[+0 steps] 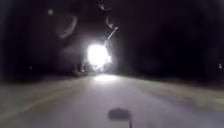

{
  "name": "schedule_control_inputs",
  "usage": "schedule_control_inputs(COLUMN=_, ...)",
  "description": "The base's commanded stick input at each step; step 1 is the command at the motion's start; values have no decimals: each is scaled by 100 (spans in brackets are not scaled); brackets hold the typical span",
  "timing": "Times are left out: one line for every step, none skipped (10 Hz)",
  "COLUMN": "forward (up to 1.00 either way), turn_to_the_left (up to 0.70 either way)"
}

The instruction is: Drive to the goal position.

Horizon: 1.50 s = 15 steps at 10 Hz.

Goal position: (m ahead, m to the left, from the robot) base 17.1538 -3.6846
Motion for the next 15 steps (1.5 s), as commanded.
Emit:
schedule_control_inputs(forward=100, turn_to_the_left=0)
schedule_control_inputs(forward=100, turn_to_the_left=0)
schedule_control_inputs(forward=100, turn_to_the_left=0)
schedule_control_inputs(forward=100, turn_to_the_left=0)
schedule_control_inputs(forward=100, turn_to_the_left=7)
schedule_control_inputs(forward=100, turn_to_the_left=30)
schedule_control_inputs(forward=100, turn_to_the_left=40)
schedule_control_inputs(forward=100, turn_to_the_left=40)
schedule_control_inputs(forward=100, turn_to_the_left=40)
schedule_control_inputs(forward=100, turn_to_the_left=40)
schedule_control_inputs(forward=100, turn_to_the_left=40)
schedule_control_inputs(forward=100, turn_to_the_left=37)
schedule_control_inputs(forward=100, turn_to_the_left=20)
schedule_control_inputs(forward=100, turn_to_the_left=0)
schedule_control_inputs(forward=100, turn_to_the_left=0)
